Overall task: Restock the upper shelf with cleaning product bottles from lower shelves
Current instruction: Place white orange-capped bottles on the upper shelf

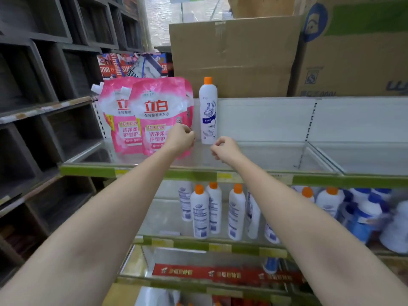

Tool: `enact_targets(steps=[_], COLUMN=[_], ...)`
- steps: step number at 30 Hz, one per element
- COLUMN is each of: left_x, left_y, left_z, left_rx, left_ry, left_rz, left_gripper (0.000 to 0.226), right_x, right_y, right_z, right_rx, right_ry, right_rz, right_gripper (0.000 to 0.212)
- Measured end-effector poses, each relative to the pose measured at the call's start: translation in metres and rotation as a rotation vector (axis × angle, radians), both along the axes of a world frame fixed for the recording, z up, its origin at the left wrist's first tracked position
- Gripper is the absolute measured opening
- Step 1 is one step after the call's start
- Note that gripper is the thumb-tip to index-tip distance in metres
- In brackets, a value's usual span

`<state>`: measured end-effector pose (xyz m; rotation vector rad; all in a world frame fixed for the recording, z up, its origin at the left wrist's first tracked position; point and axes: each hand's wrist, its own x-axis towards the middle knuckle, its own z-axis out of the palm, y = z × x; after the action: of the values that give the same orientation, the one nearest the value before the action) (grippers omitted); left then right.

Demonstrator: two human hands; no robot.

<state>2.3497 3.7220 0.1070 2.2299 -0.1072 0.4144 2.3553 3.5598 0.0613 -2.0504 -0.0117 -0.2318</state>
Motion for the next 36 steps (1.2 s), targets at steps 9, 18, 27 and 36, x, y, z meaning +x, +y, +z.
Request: enact_targets(steps=[9,18,27,36], left_x=[-0.069,-0.094,-0.057,-0.004], left_y=[0.061,0.071,0.045,0.012], left_z=[-0.060,-0.136,-0.198,-0.220], left_rx=[-0.240,-0.398,-0.409,-0.238], left_ry=[0.159,0.337,0.407,0.423], left_rz=[-0.089,-0.085,-0.019,0.008], left_gripper=[0.020,0.015,0.007,0.051], right_x=[-0.092,-0.129,-0.102,-0.052], right_y=[0.023,0.032,0.020,0.015], right_z=[-0.033,-0.117,-0.201,-0.235], right_rx=[0.132,0.062,0.110,0.128], right_ry=[0.073,0.232,0.327,0.331], right_rz=[0.077,0.037,-0.031,0.038], right_gripper=[0.014,0.012,0.006,0.025])
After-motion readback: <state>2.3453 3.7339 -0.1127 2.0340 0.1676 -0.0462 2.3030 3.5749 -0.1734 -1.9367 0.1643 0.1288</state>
